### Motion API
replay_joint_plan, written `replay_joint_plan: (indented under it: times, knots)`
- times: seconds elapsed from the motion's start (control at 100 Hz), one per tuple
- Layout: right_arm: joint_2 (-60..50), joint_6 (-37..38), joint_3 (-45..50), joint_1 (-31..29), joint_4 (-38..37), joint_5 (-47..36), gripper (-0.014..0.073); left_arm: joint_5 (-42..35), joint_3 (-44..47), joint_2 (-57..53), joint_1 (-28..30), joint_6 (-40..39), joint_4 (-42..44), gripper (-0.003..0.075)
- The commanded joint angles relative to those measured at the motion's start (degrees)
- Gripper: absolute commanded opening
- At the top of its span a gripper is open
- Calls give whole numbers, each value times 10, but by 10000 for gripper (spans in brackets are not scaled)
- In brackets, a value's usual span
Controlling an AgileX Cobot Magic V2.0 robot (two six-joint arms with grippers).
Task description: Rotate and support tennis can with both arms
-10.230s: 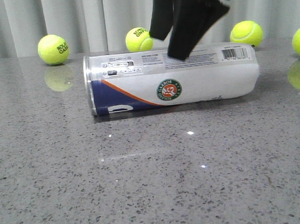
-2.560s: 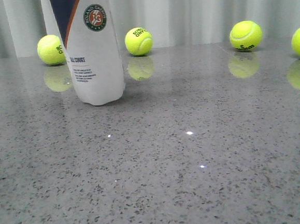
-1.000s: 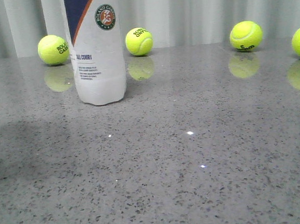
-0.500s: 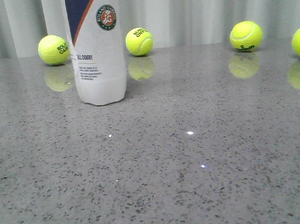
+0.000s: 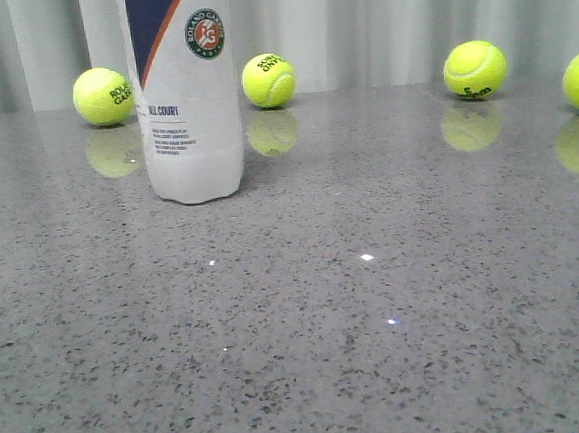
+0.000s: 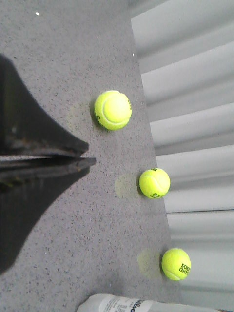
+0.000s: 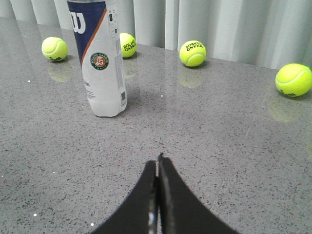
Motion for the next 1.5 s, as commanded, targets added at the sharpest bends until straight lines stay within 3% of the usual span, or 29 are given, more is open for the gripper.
replay_joint_plan:
  times: [0.0,0.12,0.51,0.57,1.49]
  knots:
    - [5,-3,-13,-4,-3,-43,-60,-60,21,-31,12,-7,-18,-19]
    - [5,-3,-13,-4,-3,-43,-60,-63,75,-85,29,-7,-69,-19]
    - [5,-3,-13,-4,-3,-43,-60,-191,243,-211,49,-7,-69,-19]
    - [5,-3,-13,-4,-3,-43,-60,-148,237,-211,49,-7,-71,-19]
    - [5,-3,-13,-4,-3,-43,-60,-159,240,-211,49,-7,-73,-18]
